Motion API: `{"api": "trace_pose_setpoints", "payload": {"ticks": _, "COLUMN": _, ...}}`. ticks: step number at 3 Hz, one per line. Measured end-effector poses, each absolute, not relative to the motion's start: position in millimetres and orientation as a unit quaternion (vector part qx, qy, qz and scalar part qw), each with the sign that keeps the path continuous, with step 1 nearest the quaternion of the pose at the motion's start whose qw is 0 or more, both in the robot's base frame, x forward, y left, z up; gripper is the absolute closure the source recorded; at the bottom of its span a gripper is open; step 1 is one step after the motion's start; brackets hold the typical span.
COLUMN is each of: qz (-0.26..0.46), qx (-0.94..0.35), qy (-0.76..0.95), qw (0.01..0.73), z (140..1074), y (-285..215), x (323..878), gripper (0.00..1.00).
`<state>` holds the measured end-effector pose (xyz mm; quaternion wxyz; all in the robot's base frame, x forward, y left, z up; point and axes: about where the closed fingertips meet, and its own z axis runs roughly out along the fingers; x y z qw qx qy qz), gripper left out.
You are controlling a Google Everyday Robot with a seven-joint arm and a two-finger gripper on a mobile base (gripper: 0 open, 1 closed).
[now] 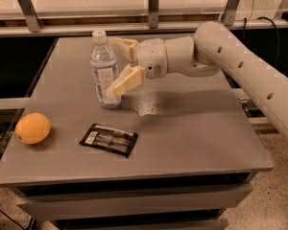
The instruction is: Place blue plastic bottle upright
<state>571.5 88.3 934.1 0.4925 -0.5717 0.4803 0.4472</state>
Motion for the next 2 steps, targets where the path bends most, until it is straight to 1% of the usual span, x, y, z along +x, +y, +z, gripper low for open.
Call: {"api": "trace_pose_setpoints", "payload": {"ticks": 2, "qz": 0.380, "qx": -0.598, "qy": 0.506, "qw": 0.491, "z": 945.6, "y": 69.2, "x": 577.5, "gripper": 0.00}}
